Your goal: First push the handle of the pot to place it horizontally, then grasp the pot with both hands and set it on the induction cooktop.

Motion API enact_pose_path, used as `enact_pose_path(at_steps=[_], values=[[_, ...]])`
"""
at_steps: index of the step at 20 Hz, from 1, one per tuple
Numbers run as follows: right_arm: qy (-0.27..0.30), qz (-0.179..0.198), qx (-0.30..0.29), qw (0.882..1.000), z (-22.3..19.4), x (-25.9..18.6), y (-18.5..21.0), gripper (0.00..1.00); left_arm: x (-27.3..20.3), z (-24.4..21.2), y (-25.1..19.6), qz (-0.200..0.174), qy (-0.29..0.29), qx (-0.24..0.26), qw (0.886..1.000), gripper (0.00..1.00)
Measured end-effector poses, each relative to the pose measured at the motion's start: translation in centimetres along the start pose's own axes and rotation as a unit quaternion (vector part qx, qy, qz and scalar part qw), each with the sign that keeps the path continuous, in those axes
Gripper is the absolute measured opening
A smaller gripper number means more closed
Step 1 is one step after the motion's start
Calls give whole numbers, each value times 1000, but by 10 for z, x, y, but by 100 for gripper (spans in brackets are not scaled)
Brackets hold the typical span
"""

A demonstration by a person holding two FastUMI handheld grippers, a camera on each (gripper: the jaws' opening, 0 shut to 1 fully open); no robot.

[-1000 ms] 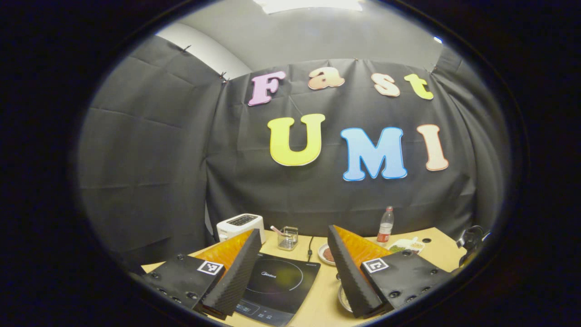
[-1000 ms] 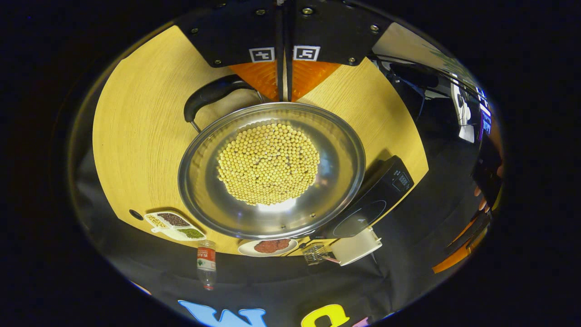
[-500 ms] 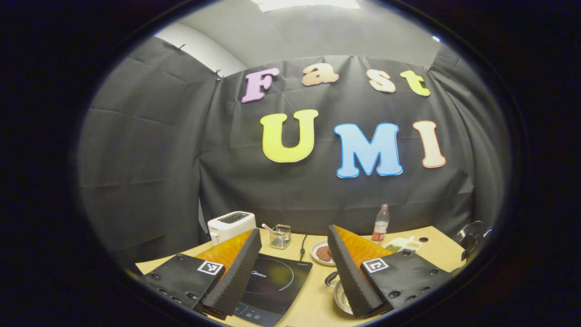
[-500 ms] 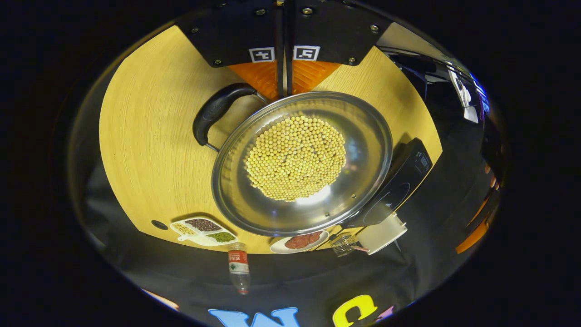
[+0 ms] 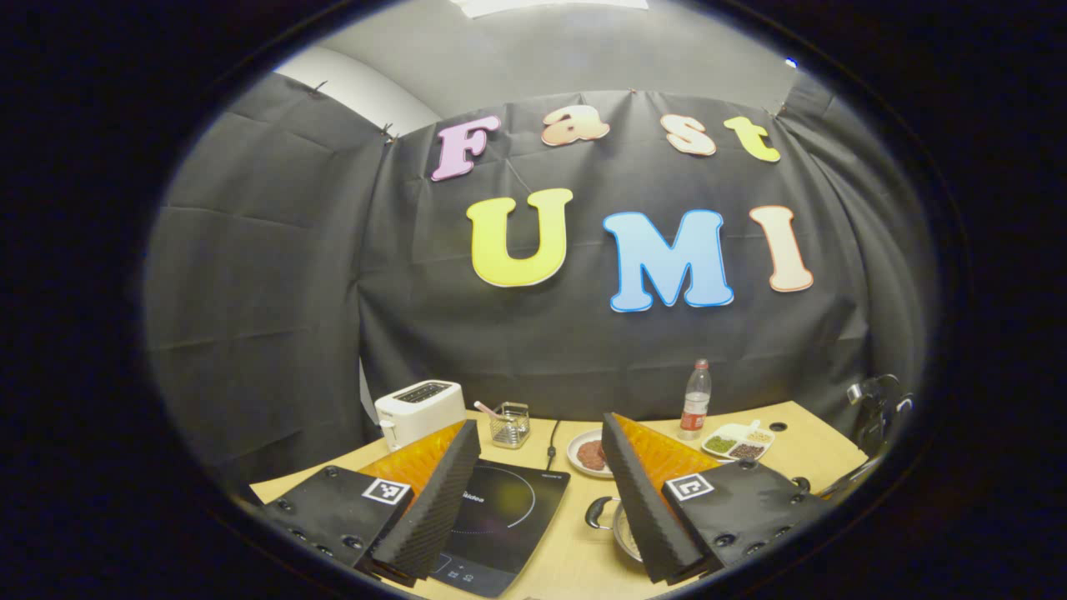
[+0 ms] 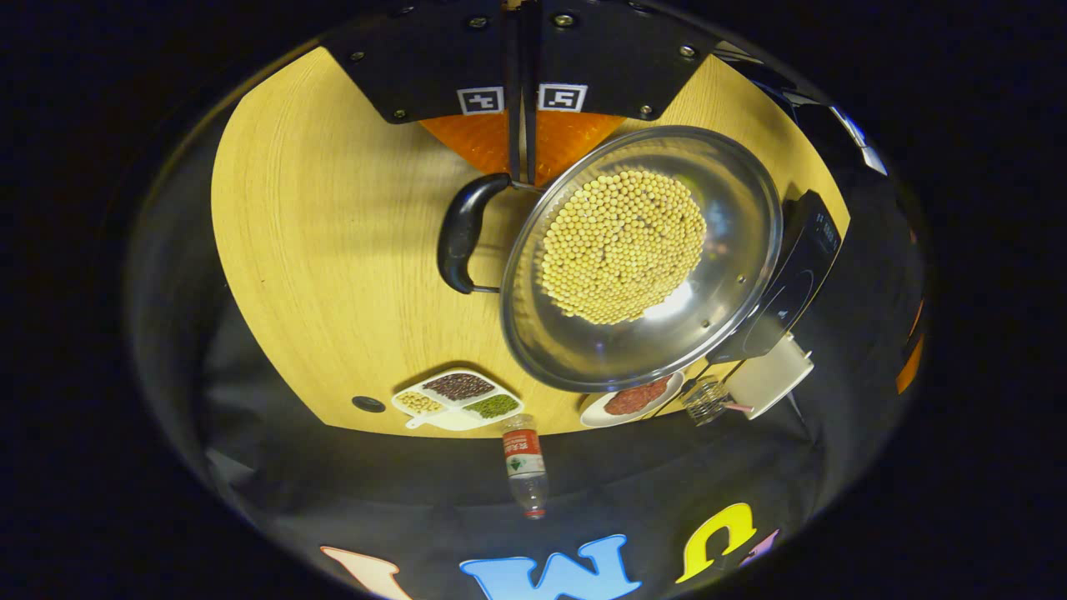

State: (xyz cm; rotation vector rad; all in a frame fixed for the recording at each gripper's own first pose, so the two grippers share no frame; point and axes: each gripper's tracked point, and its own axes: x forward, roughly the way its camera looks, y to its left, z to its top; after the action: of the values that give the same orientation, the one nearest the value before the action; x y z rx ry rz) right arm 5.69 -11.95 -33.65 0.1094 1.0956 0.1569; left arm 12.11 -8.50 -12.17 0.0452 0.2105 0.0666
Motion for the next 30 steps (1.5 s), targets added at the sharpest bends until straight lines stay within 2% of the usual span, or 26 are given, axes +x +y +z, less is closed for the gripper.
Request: enact_pose_path(at_steps=[1,6,7,9,10,11,18,19,23,28,29,30], values=[[-10,-1,7,1000,5,-2,-1,1,2,-2,-2,-3,2,1,1000,95],[-97,-10,52,994,47,-22,-6,3,16,-17,-17,-24,10,11,1000,99],[-117,-5,62,991,56,-26,-4,16,20,-21,-21,-30,13,9,999,99],[-145,-12,62,987,69,-31,-5,58,29,-35,-29,-43,25,-1,999,96],[-153,-22,55,987,73,-29,-8,81,34,-41,-34,-51,31,-5,998,99],[-158,-30,47,986,76,-27,-10,97,38,-51,-39,-62,42,-8,997,96],[-148,-47,26,988,75,-9,-9,98,73,-133,-67,-107,125,-12,986,96],[-142,-45,26,988,73,-4,-8,98,76,-143,-71,-112,134,-15,984,92],[-128,-43,21,991,70,12,-8,98,91,-193,-86,-128,188,-9,974,99],[-105,-48,13,993,64,33,-10,98,109,-226,-97,-137,225,-11,965,96],[-100,-50,13,994,62,37,-11,98,111,-231,-99,-138,231,-10,963,93],[-93,-53,14,994,61,41,-13,98,113,-235,-100,-136,236,-9,962,96]])
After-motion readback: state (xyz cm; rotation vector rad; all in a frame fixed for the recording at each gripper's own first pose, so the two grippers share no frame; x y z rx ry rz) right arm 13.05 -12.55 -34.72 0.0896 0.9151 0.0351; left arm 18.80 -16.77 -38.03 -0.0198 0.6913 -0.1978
